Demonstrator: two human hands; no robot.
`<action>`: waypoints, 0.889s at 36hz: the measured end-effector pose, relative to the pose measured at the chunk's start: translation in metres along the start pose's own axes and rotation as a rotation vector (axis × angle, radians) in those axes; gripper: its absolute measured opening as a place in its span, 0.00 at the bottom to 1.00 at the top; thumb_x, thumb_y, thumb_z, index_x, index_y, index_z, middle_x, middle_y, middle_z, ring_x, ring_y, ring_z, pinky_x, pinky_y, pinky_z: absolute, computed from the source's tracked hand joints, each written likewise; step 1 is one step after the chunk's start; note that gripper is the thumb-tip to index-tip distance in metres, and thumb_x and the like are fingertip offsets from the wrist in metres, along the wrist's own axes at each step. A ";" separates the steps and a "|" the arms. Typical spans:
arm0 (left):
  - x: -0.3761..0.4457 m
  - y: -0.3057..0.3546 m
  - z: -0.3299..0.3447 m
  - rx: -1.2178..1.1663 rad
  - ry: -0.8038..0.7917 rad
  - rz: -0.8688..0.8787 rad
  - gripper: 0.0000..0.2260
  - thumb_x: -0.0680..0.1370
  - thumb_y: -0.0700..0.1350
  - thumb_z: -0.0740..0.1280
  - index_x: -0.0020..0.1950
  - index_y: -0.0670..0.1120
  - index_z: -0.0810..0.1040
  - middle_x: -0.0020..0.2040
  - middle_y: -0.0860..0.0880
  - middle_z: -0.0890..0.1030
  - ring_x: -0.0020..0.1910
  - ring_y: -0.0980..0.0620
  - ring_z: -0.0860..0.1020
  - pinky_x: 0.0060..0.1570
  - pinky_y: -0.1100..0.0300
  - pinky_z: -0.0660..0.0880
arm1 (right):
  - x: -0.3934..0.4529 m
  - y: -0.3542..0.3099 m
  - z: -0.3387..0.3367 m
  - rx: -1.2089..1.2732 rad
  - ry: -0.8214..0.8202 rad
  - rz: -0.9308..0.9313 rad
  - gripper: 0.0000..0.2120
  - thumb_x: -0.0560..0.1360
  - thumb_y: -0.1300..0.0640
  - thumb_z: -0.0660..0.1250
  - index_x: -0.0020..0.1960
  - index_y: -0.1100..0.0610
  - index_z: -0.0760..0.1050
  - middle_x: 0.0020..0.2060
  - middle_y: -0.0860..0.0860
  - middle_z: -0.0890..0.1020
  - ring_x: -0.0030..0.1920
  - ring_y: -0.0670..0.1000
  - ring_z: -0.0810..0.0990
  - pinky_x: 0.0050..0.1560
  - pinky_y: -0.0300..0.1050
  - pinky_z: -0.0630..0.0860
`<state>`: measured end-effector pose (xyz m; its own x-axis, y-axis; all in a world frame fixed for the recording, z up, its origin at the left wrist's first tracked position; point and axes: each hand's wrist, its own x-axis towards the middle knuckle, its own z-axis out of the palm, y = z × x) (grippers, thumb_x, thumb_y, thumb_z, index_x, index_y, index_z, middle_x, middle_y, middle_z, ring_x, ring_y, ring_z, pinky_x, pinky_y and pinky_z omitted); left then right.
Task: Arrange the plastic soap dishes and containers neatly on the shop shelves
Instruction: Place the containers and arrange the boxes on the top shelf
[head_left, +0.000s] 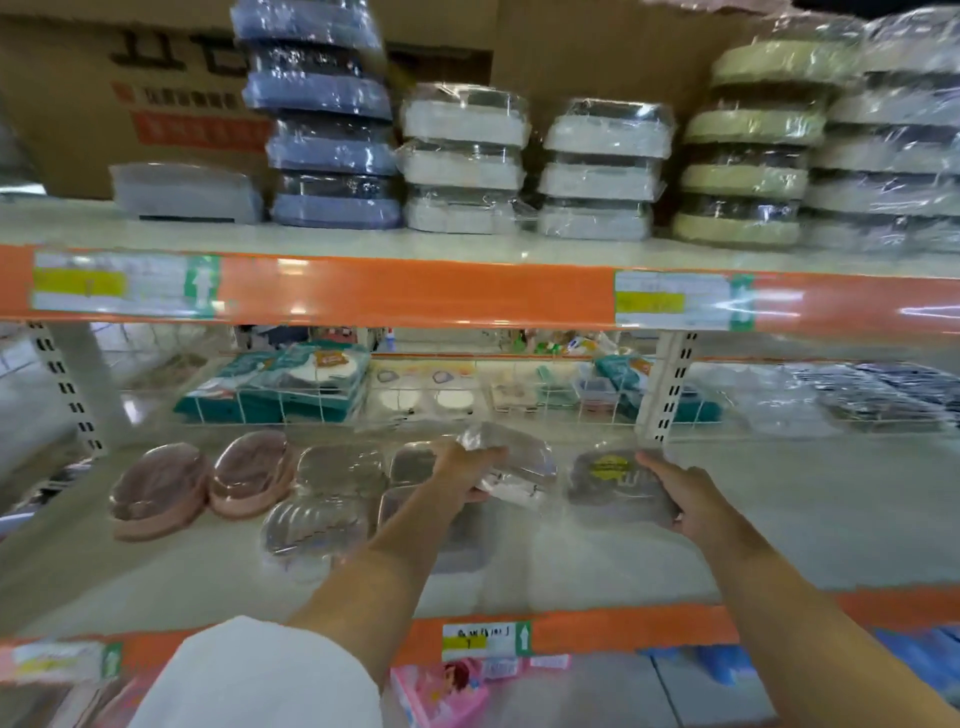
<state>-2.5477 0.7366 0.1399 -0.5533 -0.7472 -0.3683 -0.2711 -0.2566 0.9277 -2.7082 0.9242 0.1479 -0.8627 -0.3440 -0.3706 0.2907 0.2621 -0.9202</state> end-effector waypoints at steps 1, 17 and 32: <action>0.001 0.001 0.008 0.019 0.016 0.001 0.28 0.73 0.46 0.74 0.67 0.38 0.66 0.56 0.43 0.75 0.53 0.47 0.76 0.45 0.55 0.80 | 0.008 0.000 -0.004 -0.001 0.000 0.003 0.18 0.73 0.55 0.73 0.56 0.64 0.72 0.51 0.62 0.78 0.48 0.59 0.77 0.57 0.56 0.75; 0.017 -0.017 0.067 0.668 0.197 0.025 0.17 0.77 0.49 0.64 0.59 0.38 0.77 0.55 0.42 0.80 0.54 0.44 0.80 0.46 0.59 0.78 | 0.090 0.021 -0.044 -0.415 -0.064 0.026 0.35 0.73 0.34 0.63 0.63 0.64 0.73 0.55 0.60 0.77 0.53 0.60 0.77 0.50 0.51 0.78; 0.002 -0.009 0.077 0.881 0.229 0.030 0.18 0.78 0.48 0.63 0.63 0.37 0.75 0.61 0.40 0.77 0.61 0.43 0.76 0.56 0.56 0.72 | 0.103 0.025 -0.038 -0.537 -0.120 0.003 0.21 0.80 0.44 0.60 0.42 0.63 0.71 0.36 0.58 0.76 0.35 0.53 0.76 0.38 0.46 0.77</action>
<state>-2.6066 0.7849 0.1258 -0.4253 -0.8737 -0.2363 -0.8149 0.2561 0.5199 -2.8057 0.9300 0.0916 -0.7996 -0.4351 -0.4139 0.0138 0.6758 -0.7370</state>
